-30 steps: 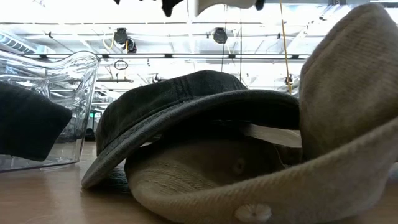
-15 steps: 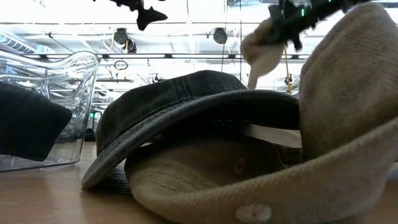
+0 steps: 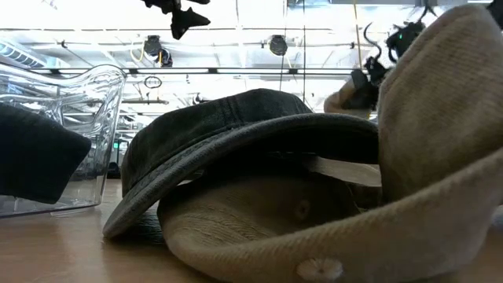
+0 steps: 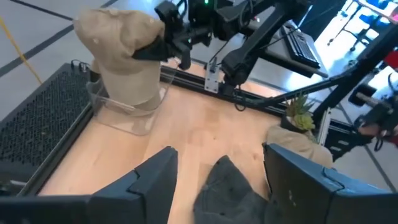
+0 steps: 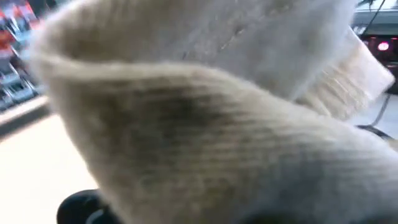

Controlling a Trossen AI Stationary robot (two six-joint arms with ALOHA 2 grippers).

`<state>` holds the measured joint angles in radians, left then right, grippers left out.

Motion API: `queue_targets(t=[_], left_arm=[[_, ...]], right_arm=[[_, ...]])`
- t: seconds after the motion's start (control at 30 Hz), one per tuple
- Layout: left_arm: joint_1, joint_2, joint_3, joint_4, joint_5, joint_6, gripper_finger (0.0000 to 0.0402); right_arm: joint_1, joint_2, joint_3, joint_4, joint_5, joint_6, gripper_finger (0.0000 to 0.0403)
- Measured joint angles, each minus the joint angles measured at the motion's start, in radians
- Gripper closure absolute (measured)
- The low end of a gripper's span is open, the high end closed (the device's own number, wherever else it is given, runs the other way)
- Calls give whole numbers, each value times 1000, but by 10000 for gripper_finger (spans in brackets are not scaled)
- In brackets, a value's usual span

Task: Pick & Place hat
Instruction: Put the brown cap into the top transparent bin

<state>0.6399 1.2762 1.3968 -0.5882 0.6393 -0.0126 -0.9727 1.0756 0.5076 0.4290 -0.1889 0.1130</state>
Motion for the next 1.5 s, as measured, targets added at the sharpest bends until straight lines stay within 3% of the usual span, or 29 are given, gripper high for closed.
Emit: queue_targets(t=[0.33,0.73,1.13,1.33,1.5], left_arm=[[-19,0,0,9,-14,-60,168],[-47,0,0,18,-24,-94,167],[-47,0,0,17,-23,-128,167],[-48,0,0,17,-23,-123,167],[-48,0,0,17,-23,-116,167]], right_arm=[[-1,114,-142,200,-31,-33,378],[4,105,-166,210,-50,53,241],[3,-120,-166,102,33,58,142],[3,-225,-166,-110,107,58,122],[6,-310,-166,-205,218,51,127]])
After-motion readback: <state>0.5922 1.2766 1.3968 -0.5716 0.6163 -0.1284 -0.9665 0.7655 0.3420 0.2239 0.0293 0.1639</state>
